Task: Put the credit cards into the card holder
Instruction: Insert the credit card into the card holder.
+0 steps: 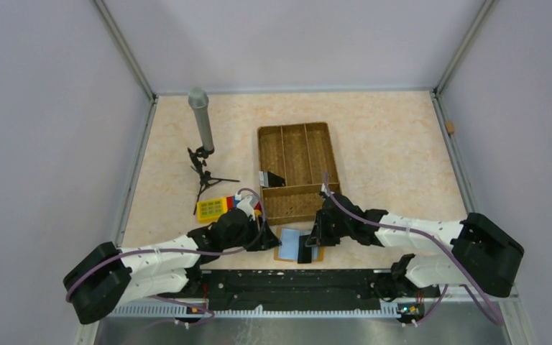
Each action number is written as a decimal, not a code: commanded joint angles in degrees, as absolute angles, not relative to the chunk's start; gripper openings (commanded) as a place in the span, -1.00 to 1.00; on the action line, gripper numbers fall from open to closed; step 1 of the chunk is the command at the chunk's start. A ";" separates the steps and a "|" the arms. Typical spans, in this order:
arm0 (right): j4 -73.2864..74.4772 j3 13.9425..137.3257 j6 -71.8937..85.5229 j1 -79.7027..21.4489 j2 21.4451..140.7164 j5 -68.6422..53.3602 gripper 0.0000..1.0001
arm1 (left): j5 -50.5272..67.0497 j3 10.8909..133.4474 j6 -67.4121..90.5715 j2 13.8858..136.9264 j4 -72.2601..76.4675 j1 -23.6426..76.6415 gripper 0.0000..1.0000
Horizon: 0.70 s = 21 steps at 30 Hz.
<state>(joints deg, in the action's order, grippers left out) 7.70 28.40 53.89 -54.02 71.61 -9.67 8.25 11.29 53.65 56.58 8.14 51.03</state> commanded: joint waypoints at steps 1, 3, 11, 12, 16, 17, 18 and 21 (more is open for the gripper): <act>4.02 24.65 57.13 -52.80 68.92 -7.99 -1.00 | 7.21 12.56 51.59 60.11 8.47 51.62 0.06; 4.21 23.67 57.97 -52.55 67.85 -6.84 -1.00 | 7.15 13.12 51.21 61.55 8.90 51.89 0.03; 3.80 21.08 60.27 -51.63 64.94 -4.85 -1.00 | 6.41 15.05 49.58 67.16 10.20 52.73 -0.16; 3.67 20.94 60.43 -51.57 64.75 -4.76 -1.00 | 6.36 15.22 49.45 67.76 10.44 52.85 -0.18; 3.83 20.93 60.64 -51.46 64.39 -4.62 -1.00 | 6.60 16.09 48.84 70.00 11.22 53.49 -0.28; 3.98 21.04 60.64 -51.44 64.19 -4.53 -1.00 | 6.51 16.31 48.68 70.55 11.25 53.59 -0.32; 4.22 21.21 60.69 -51.43 63.89 -4.35 -1.00 | 6.33 16.53 48.55 71.08 11.25 53.71 -0.37; 5.56 22.03 60.58 -51.48 62.63 -3.86 -1.00 | 5.66 17.01 48.35 72.47 10.74 54.03 -0.47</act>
<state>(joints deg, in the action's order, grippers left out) 3.70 21.71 60.69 -52.25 64.82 -7.11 7.79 16.56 50.52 69.93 13.91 53.28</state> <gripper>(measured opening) 0.004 0.284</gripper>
